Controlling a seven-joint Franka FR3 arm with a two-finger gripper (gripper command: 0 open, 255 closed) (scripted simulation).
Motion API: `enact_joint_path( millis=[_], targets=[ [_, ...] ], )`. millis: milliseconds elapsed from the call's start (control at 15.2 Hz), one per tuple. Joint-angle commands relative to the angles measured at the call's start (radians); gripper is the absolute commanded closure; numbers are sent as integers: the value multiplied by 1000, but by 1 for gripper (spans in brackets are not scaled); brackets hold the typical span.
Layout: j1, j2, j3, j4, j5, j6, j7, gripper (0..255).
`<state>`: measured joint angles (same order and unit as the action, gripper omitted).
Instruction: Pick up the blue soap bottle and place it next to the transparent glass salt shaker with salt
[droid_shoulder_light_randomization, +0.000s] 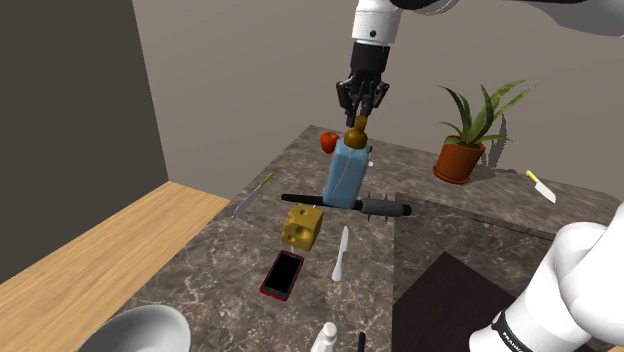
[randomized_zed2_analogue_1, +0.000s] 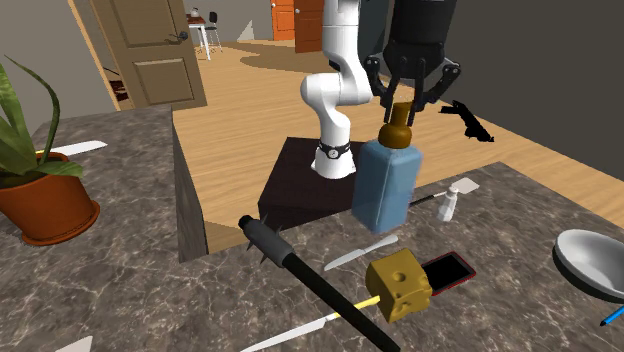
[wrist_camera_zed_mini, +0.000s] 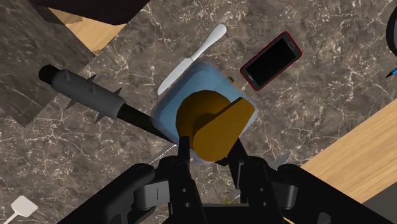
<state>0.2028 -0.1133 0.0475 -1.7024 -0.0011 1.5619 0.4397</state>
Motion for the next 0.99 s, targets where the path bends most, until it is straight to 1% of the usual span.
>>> enact_joint_path(
  millis=[0, 462, 924],
  targets=[
    [20, -14, 25, -17, 5, 3, 46, 255],
    [94, -7, 121, -6, 20, 1, 216, 255],
    [172, 54, 219, 64, 21, -8, 392, 255]
  ],
)
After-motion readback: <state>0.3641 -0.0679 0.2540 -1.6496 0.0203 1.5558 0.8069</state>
